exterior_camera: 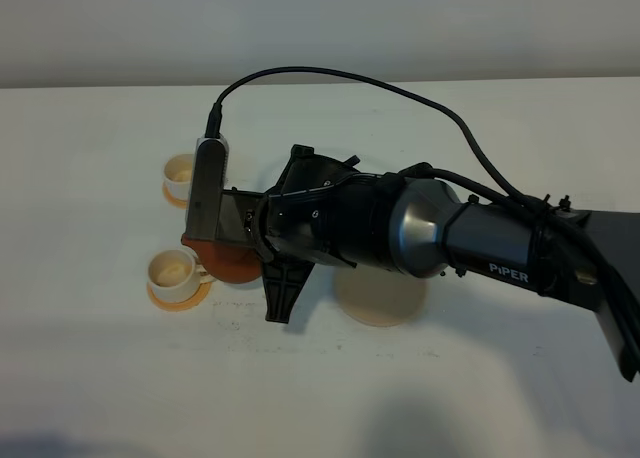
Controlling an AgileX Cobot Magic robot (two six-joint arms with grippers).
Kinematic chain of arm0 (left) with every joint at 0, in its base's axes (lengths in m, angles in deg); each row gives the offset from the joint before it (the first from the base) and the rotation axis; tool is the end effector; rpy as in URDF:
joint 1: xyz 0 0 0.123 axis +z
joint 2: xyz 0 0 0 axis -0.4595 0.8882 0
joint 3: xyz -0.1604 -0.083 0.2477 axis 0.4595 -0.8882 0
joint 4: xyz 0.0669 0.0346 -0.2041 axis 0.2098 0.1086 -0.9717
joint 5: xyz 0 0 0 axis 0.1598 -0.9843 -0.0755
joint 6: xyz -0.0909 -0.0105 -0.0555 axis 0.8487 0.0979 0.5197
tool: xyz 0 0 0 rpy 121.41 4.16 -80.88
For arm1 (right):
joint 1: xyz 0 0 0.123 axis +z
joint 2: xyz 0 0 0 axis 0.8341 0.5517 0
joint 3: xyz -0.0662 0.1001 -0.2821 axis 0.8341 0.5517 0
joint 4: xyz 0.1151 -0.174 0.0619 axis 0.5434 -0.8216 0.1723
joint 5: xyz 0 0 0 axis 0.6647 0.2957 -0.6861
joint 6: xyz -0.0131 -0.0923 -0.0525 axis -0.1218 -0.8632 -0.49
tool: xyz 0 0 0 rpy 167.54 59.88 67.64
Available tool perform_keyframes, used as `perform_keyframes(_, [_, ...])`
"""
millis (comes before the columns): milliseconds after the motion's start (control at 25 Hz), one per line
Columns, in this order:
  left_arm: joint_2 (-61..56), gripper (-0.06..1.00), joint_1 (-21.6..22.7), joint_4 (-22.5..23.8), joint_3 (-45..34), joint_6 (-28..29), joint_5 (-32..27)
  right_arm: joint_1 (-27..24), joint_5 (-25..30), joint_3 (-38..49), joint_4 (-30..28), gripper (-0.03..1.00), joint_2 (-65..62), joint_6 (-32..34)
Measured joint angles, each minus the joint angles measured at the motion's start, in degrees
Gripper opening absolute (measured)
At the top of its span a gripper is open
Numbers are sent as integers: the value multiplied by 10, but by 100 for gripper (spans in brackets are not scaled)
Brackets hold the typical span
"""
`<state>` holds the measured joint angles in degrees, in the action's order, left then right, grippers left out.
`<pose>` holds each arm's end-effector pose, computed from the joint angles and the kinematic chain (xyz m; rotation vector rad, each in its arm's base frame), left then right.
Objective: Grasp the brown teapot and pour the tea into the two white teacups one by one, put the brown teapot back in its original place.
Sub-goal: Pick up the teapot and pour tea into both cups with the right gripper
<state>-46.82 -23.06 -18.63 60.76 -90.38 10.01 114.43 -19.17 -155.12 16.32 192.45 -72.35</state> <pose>-0.0400 -0.0030 0.2401 -0.0681 2.0991 0.0511 0.2545 0.3494 0.2055 -1.8258 1.8300 -0.2367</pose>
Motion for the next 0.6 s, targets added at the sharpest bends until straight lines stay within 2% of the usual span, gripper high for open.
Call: perform_keyframes(600, [0, 55, 0, 0, 0, 0, 0, 13, 0, -5, -54, 10, 2, 11])
